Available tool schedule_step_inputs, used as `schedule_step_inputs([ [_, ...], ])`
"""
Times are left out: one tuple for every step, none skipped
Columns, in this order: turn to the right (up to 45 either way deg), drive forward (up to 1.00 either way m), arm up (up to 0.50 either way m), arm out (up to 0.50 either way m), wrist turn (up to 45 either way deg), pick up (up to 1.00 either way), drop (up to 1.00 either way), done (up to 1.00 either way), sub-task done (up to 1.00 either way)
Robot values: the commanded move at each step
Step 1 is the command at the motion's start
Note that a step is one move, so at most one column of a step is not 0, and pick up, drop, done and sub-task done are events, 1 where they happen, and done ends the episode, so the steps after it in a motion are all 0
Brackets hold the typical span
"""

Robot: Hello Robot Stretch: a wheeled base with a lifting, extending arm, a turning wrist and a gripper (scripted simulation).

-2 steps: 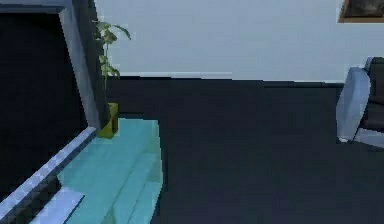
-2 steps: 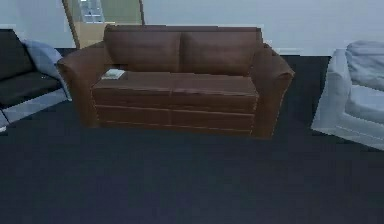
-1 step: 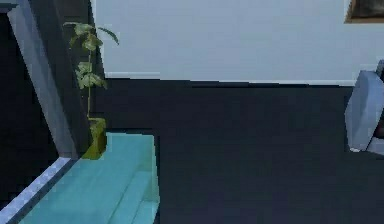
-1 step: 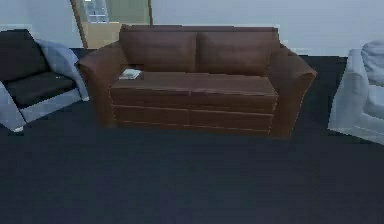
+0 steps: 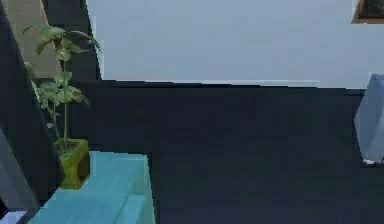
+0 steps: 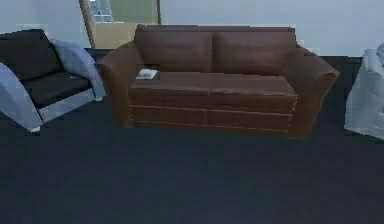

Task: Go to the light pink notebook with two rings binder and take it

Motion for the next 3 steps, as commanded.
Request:
schedule_step_inputs([
  [45.0,0.00,0.00,0.00,0.0,0.00,0.00,0.00,0.00],
  [45.0,0.00,0.00,0.00,0.0,0.00,0.00,0.00,0.00],
  [6.0,0.00,0.00,0.00,0.0,0.00,0.00,0.00,0.00],
])
